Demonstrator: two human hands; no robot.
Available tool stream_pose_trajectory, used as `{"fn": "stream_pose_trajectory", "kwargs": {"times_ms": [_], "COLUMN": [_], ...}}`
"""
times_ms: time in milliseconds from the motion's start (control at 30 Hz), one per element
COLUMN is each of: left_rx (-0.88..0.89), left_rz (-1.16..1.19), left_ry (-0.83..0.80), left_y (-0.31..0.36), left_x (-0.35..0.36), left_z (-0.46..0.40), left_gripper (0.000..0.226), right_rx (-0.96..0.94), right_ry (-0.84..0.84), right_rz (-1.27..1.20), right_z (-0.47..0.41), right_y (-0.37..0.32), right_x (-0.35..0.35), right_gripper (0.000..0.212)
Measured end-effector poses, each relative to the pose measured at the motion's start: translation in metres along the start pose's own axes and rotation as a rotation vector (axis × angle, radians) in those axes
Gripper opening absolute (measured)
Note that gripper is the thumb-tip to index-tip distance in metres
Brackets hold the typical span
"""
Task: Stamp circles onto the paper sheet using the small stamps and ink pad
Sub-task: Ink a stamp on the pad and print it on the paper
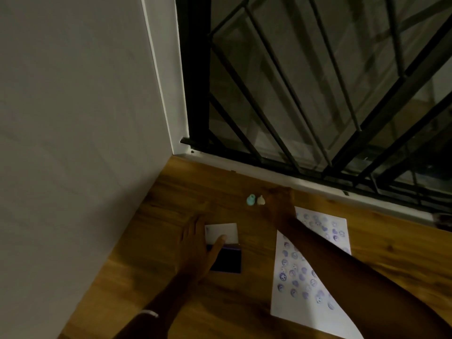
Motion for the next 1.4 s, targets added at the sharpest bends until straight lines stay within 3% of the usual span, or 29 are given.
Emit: {"fn": "stream_pose_trajectory", "kwargs": {"times_ms": [167,333,433,633,767,1000,1100,1267,1400], "left_rx": [-0.014,-0.028,0.005,0.132,0.154,0.135,0.146,-0.035,-0.148], "left_rz": [0.074,0.221,0.179,0.126,0.316,0.421,0.442,0.552,0.417], "left_ry": [0.002,0.025,0.056,0.097,-0.017,-0.020,-0.050,-0.196,-0.103], "left_y": [0.002,0.003,0.005,0.023,0.035,0.029,0.027,0.011,-0.008], "left_x": [-0.006,-0.014,-0.019,-0.028,-0.023,-0.027,-0.024,-0.008,-0.019], "left_z": [0.001,0.003,0.006,0.023,0.037,0.051,0.053,0.060,0.067], "left_gripper": [0.083,0.066,0.061,0.065,0.053,0.012,0.013,0.015,0.040], "right_rx": [-0.013,-0.045,-0.120,-0.179,-0.211,-0.297,-0.336,-0.354,-0.350], "right_ry": [0.036,0.074,0.072,0.050,-0.088,-0.099,-0.071,-0.037,-0.032], "right_rz": [0.051,-0.076,-0.230,-0.292,-0.596,-0.667,-0.640,-0.611,-0.448], "right_z": [0.006,0.024,0.045,0.086,0.108,0.129,0.134,0.136,0.132], "right_y": [-0.004,-0.014,-0.031,-0.073,-0.100,-0.118,-0.118,-0.121,-0.111], "right_x": [-0.004,-0.016,-0.025,-0.036,-0.032,-0.031,-0.031,-0.030,-0.030], "right_gripper": [0.027,0.029,0.024,0.022,0.017,0.010,0.009,0.009,0.018]}}
Point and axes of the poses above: each hand's wrist, its own z-axis away from the middle knuckle, its own x-axis out of the palm, y = z × x, the point moved 7 cm from there along -z, towards the middle knuckle
